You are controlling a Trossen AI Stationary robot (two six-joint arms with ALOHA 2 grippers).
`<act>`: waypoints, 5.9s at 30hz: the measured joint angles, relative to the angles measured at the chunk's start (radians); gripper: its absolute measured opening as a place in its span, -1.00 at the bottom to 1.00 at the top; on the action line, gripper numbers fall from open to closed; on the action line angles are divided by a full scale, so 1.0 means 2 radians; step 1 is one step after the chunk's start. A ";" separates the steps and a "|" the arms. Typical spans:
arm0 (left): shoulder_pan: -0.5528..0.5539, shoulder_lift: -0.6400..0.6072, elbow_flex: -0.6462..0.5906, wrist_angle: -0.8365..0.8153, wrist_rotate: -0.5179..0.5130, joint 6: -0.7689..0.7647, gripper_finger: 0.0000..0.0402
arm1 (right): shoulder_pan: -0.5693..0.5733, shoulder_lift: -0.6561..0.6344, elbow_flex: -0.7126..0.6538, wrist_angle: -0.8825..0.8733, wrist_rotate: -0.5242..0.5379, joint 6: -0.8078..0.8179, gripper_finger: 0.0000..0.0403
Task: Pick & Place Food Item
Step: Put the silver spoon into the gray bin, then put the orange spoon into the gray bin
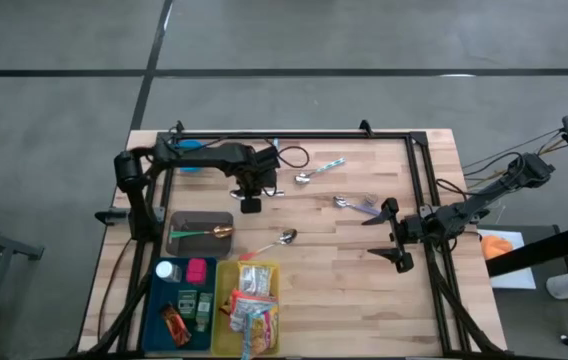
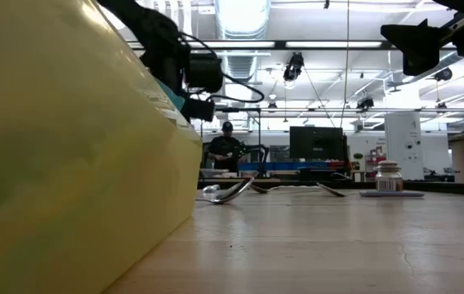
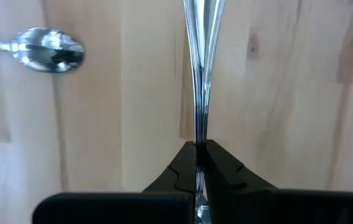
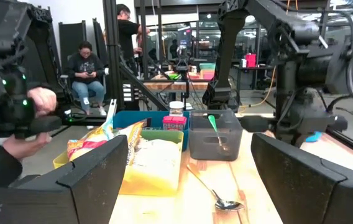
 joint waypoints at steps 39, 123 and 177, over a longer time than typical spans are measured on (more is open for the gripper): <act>-0.300 -0.191 0.030 -0.324 -0.197 -0.661 -0.95 | 0.000 0.000 0.000 -0.004 0.000 0.000 0.68; -0.384 -0.296 -0.156 -0.140 -0.209 -0.568 -0.09 | 0.000 0.000 0.000 -0.010 0.000 0.000 0.68; -0.241 0.101 0.091 0.014 -0.078 -0.369 -0.09 | 0.000 0.000 0.000 -0.022 0.000 0.000 0.68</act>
